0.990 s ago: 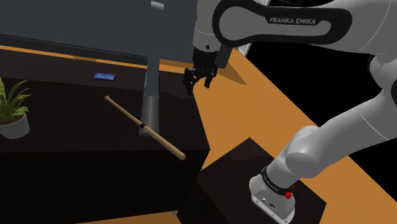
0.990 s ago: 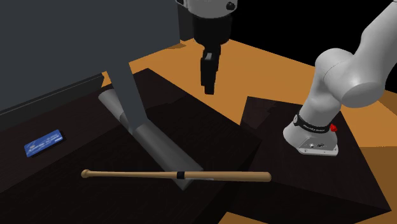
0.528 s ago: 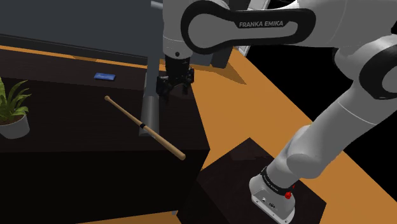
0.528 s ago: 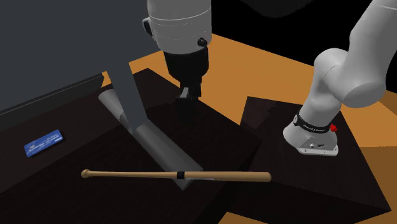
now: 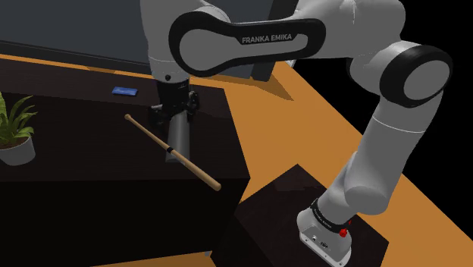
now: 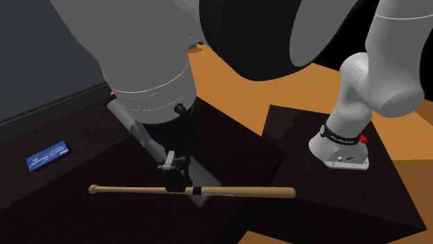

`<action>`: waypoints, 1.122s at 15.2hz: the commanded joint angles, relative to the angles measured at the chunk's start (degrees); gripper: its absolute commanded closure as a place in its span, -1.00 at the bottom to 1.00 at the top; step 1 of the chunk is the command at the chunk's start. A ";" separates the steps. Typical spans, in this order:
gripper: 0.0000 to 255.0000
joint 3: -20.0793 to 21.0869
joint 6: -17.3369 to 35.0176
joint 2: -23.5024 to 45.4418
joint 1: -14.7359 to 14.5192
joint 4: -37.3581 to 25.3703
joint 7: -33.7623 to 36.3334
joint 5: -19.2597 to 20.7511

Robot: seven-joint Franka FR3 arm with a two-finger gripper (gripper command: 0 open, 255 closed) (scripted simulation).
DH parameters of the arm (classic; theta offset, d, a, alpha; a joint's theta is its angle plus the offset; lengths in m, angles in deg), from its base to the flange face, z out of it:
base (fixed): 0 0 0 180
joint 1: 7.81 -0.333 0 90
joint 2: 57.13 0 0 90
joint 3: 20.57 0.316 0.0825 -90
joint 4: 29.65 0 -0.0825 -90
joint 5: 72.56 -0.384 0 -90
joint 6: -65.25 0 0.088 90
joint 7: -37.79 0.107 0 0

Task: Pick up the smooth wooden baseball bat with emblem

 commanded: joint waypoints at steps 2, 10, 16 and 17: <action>-1.00 0.45 -1.09 7.30 -3.41 -6.81 2.57 3.11; -1.00 0.00 4.25 8.37 -3.32 -2.37 3.13 3.79; 1.00 -0.01 4.22 8.39 -3.30 -2.42 3.09 3.80; 1.00 -0.01 4.19 8.42 -3.32 -2.47 3.10 3.81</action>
